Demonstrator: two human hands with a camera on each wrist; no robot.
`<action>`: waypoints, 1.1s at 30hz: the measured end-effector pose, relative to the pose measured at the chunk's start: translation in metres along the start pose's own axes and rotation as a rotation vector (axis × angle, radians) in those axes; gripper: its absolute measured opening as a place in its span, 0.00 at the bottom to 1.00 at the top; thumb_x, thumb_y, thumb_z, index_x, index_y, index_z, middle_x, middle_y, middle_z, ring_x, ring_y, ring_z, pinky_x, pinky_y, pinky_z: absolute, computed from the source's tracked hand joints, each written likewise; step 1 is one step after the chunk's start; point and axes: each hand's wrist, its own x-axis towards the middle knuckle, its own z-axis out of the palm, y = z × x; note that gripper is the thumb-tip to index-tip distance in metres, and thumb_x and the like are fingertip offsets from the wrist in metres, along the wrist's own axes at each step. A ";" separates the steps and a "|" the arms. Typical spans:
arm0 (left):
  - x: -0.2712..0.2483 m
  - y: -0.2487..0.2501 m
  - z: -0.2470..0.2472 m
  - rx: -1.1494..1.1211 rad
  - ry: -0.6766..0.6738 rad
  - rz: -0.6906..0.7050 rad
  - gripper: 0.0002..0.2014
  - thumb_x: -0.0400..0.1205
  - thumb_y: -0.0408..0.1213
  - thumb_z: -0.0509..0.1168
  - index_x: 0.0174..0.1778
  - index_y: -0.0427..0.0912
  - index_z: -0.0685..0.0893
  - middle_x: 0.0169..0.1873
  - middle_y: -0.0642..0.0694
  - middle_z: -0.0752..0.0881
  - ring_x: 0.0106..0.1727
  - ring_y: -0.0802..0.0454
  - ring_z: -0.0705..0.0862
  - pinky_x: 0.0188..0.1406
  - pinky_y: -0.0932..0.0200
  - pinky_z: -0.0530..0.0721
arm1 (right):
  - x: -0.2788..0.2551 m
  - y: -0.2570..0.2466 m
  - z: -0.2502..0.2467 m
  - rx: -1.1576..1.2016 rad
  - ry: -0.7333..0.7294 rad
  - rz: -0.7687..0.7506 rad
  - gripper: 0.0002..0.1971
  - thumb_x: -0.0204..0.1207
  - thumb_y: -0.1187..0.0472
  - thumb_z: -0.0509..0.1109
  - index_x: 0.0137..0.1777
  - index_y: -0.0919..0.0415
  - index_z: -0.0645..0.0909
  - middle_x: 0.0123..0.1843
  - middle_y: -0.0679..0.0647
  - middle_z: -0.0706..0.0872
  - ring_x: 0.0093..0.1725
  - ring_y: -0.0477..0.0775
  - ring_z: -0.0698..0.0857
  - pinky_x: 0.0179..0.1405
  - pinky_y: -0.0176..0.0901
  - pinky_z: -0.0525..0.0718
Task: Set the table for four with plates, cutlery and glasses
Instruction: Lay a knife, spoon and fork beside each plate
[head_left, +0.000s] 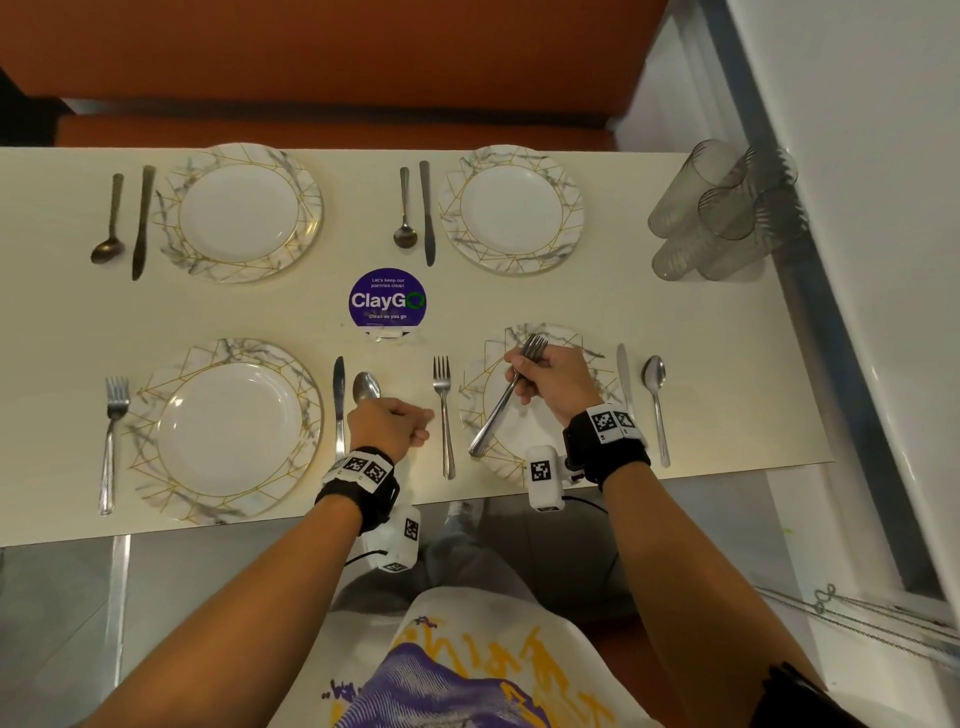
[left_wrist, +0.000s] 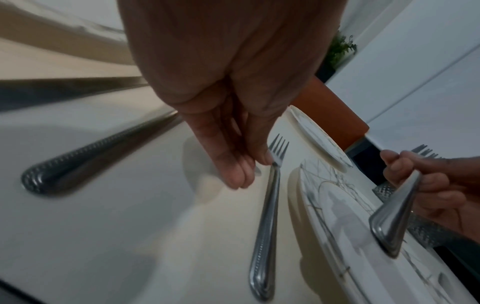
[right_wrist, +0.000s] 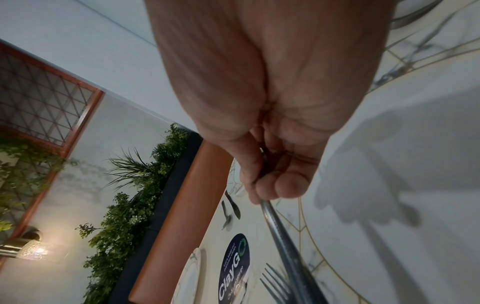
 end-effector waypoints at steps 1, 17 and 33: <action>0.001 0.000 -0.002 0.072 0.028 0.051 0.06 0.82 0.35 0.77 0.44 0.35 0.92 0.37 0.40 0.94 0.34 0.49 0.92 0.41 0.58 0.93 | 0.000 0.000 0.001 -0.009 -0.003 -0.001 0.06 0.81 0.66 0.74 0.51 0.71 0.89 0.38 0.63 0.90 0.31 0.57 0.83 0.31 0.49 0.83; -0.033 0.047 -0.011 0.040 -0.461 0.255 0.07 0.82 0.36 0.76 0.52 0.37 0.94 0.37 0.39 0.91 0.32 0.49 0.85 0.39 0.50 0.87 | -0.024 -0.045 0.048 -0.083 -0.062 -0.096 0.06 0.82 0.69 0.72 0.53 0.72 0.88 0.37 0.62 0.90 0.29 0.55 0.83 0.30 0.47 0.84; -0.034 0.104 -0.095 -0.704 -0.275 0.279 0.08 0.81 0.24 0.74 0.54 0.25 0.87 0.41 0.34 0.91 0.44 0.42 0.91 0.55 0.50 0.93 | -0.071 -0.079 0.098 -0.025 -0.039 -0.311 0.07 0.79 0.74 0.73 0.55 0.72 0.88 0.44 0.71 0.92 0.33 0.63 0.86 0.36 0.53 0.88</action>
